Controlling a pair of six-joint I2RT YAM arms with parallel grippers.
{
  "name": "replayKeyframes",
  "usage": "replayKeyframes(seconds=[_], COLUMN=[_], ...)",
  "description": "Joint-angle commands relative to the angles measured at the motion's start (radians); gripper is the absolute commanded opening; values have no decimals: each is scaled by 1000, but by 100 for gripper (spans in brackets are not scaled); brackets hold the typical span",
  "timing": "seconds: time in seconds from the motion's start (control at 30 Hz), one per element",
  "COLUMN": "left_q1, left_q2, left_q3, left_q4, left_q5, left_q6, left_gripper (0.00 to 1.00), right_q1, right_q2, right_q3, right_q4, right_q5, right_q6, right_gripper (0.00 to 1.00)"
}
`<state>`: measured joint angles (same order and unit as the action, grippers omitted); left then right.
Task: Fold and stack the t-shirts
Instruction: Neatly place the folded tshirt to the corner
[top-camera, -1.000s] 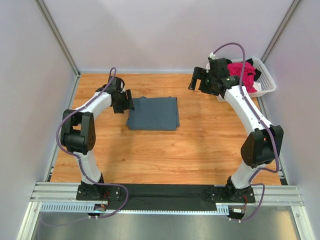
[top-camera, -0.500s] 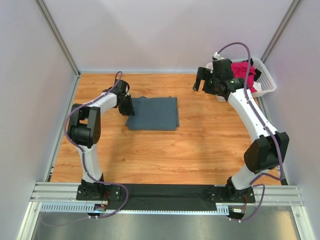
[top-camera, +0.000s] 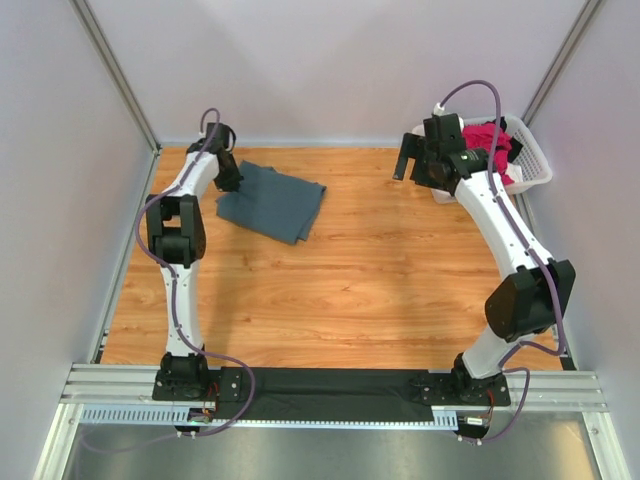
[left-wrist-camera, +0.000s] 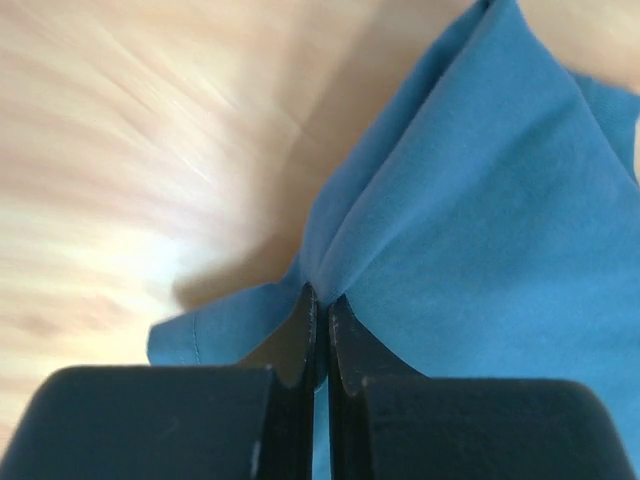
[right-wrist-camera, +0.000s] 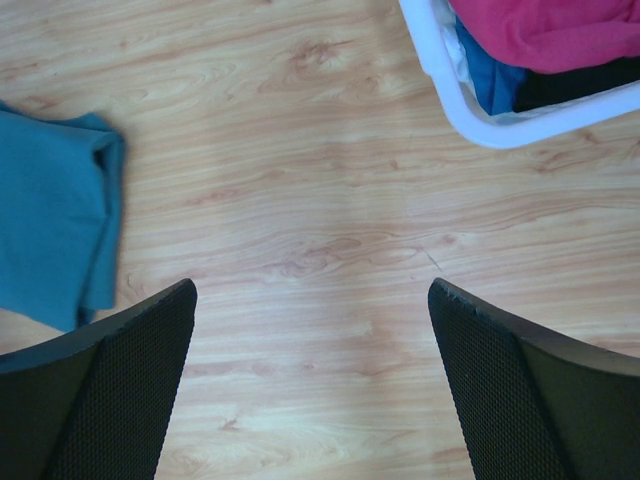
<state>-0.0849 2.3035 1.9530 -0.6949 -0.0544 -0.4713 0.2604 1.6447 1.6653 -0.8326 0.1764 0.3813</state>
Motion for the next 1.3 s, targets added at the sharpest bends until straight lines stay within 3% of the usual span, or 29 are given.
replayKeyframes(seconds=[0.0,0.13,0.4,0.53,0.6,0.77,0.87,0.9,0.97,1.0,1.13,1.27], left_q1=[121,195,353,369,382,405,407,409,409,407,407,407], left_q2=[100,183,246,301,336,291,258,248,211,188,107,-51], left_q3=[221,357,438,462,546,444,422,416,406,406,373,192], left_q4=[-87,-75,95,208,189,256,270,275,270,268,253,303], left_q5=[-90,-101,-35,-41,-30,-79,-29,-21,-45,-56,-134,-118], left_q6=[43,106,146,184,165,128,163,172,175,178,175,157], left_gripper=[0,0,1,4,4,8,30,52,69,99,100,100], right_q1=[-3,-3,-1,-1,0,3,5,5,7,7,7,5], right_q2=[56,86,182,230,250,268,257,250,225,218,181,126], right_q3=[82,96,186,237,258,280,284,281,271,269,264,251], right_q4=[-54,-45,-77,-76,-69,-56,-40,-33,-16,-2,4,-2], right_q5=[64,58,63,16,-6,-23,-29,-31,-32,-35,-25,-12], right_q6=[31,59,106,116,126,148,133,125,101,91,50,31], right_gripper=[100,100,100,100,100,100,100,100,100,100,100,100])
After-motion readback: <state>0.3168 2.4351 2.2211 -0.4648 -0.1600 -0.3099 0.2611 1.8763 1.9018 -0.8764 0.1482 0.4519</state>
